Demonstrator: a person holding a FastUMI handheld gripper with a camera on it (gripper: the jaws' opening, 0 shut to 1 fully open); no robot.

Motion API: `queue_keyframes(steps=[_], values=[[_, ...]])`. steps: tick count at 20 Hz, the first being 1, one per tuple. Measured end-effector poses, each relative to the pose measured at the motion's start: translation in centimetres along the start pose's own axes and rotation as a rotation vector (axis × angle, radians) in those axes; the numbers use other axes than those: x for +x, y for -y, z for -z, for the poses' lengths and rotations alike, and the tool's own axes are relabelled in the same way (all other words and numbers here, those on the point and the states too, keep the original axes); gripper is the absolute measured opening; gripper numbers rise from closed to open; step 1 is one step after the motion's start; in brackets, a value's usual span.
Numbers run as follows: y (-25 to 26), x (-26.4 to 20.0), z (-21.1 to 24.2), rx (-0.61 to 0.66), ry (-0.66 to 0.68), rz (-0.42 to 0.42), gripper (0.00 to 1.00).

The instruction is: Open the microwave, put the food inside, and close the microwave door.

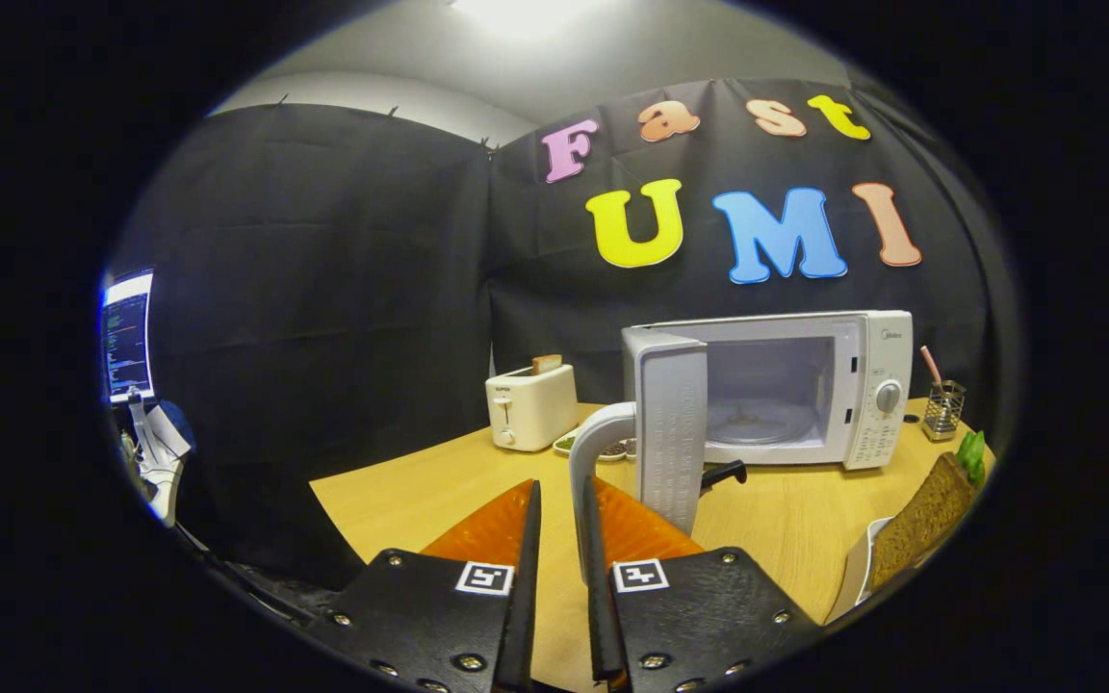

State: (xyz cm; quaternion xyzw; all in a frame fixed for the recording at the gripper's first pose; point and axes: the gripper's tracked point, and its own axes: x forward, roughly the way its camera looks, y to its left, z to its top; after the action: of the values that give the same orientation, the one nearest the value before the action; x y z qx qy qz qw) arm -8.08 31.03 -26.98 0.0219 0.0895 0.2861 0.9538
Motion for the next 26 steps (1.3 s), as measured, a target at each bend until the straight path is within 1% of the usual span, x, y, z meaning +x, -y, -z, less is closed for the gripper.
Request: queue_keyframes(steps=[5, 12, 18, 20, 23, 24, 25, 26], values=[[-4.6, 2.3, 0.1, 0.012, -0.004, -0.093, 0.23], [-10.3, 5.9, 0.1, 0.027, 0.003, -0.184, 0.23], [-13.5, 8.6, 0.1, 0.014, 0.014, -0.245, 0.23], [-14.1, 9.4, 0.0, 0.017, 0.021, -0.266, 0.25], [-15.2, 9.7, 0.0, 0.046, 0.008, -0.301, 0.25], [-15.6, 9.2, -0.1, 0.066, 0.009, -0.328, 0.27], [-15.7, 8.5, -0.6, 0.069, 0.016, -0.343, 0.41], [-15.8, 7.4, -1.2, 0.058, 0.023, -0.352, 0.44]])
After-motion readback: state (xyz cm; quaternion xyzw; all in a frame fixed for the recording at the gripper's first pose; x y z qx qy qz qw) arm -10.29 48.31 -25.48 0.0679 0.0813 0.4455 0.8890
